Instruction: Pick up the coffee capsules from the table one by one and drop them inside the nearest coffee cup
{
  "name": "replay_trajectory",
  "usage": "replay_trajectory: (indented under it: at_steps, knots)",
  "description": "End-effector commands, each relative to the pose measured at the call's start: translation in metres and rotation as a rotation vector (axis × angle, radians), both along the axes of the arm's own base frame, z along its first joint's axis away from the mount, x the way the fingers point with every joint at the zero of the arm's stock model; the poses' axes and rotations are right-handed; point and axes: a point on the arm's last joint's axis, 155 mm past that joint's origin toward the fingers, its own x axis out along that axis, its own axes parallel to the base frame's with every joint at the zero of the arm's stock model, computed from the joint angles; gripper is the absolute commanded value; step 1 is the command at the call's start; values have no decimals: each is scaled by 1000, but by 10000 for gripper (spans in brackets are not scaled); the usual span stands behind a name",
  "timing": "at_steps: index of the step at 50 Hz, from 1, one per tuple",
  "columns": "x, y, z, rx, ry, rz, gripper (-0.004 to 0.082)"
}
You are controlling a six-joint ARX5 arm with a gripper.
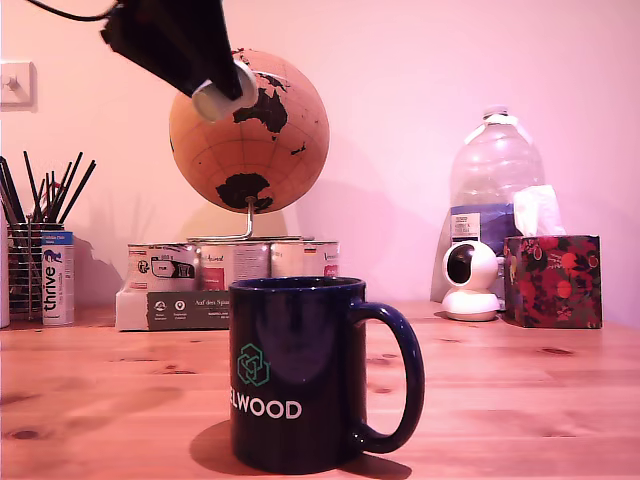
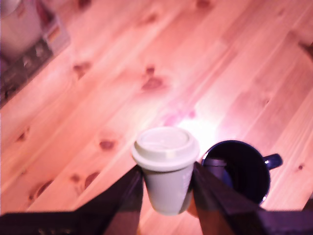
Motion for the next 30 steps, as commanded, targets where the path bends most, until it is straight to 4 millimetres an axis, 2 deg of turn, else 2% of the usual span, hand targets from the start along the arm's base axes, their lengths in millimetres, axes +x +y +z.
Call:
replay_trajectory:
  at_steps: [1,22,30]
  knots:
    - [-11,4,-19,6,20,-12,231]
    - [-46,21,-47,-109,-65,-2,231]
    - [-60,20,-53,-158,-65,-18,231]
